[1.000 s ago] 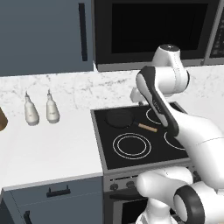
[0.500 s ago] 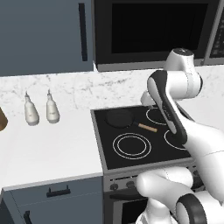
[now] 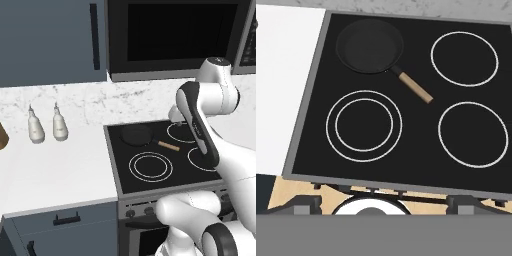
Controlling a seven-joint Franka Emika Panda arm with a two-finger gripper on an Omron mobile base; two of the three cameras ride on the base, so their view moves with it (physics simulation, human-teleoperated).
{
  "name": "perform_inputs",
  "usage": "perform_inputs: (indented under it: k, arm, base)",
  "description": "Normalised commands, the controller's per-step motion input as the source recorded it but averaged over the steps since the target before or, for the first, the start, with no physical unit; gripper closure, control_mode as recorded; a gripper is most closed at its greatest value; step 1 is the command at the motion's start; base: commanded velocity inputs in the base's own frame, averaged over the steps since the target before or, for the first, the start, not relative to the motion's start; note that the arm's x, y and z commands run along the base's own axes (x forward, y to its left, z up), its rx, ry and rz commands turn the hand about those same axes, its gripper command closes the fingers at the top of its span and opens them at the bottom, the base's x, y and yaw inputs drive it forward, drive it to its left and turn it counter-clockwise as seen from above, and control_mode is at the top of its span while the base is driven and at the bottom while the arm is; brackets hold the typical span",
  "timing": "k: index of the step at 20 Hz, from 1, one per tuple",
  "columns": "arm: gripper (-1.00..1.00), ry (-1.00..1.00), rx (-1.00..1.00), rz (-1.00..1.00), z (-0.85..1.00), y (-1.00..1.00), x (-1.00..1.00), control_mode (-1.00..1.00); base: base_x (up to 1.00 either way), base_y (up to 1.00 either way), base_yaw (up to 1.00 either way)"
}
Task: Turn off the rear left burner of the stove.
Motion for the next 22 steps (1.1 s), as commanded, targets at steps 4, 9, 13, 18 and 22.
perform_inputs:
  k: [4,9,13,18,22]
  arm:
    - [-1.00,0.00,0.00,0.00,0.00,0.00,0.00,-1.00]
    - [-1.00,0.00,0.00,0.00,0.00,0.00,0.00,-1.00]
    - [-1.00,0.00,0.00,0.00,0.00,0.00,0.00,-1.00]
    - [-1.00,0.00,0.00,0.00,-0.01,-0.05,-0.01,1.00]
    - [-1.00,0.00,0.00,0.00,0.00,0.00,0.00,1.00]
  base:
    - [0.00,0.00,0.00]
    - [0.00,0.00,0.00]
    - [0.00,0.00,0.00]
    - [-0.08,-0.18,0.00]
    - [-0.15,-0.36,0.00]
